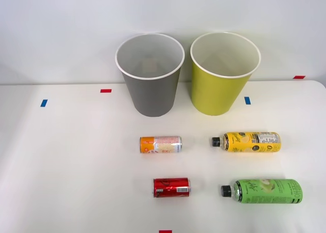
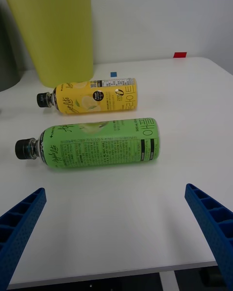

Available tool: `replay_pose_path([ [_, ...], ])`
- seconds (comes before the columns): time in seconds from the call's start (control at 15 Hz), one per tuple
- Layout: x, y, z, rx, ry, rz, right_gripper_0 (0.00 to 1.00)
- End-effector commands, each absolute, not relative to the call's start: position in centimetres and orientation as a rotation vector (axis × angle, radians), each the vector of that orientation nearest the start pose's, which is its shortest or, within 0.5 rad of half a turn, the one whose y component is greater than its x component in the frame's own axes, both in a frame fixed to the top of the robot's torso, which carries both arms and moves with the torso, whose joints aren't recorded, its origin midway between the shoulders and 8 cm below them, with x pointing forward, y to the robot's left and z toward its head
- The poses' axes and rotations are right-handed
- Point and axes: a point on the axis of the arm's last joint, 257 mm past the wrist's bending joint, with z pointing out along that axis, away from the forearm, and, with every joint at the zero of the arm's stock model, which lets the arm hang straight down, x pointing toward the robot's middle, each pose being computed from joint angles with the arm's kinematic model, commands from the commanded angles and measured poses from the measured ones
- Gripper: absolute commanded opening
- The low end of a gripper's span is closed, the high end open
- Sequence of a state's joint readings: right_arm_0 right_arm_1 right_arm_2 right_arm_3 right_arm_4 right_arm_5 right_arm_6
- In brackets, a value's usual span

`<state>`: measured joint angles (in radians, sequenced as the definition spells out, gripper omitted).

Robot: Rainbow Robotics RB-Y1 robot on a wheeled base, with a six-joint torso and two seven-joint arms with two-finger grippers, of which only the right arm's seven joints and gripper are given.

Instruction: Put cans in the gray bin, plastic bottles in the light green bin

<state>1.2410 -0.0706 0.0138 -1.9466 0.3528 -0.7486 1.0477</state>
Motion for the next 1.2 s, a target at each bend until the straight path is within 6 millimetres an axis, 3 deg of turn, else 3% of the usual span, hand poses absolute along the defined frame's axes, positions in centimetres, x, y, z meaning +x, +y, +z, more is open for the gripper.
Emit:
replay_pose_path([
  [0.07, 15.5, -28.78, -28.27, 0.081, 1.689, -0.003, 1.0],
  [1.2, 15.5, -28.78, -28.27, 0.081, 1.689, -0.003, 1.0],
])
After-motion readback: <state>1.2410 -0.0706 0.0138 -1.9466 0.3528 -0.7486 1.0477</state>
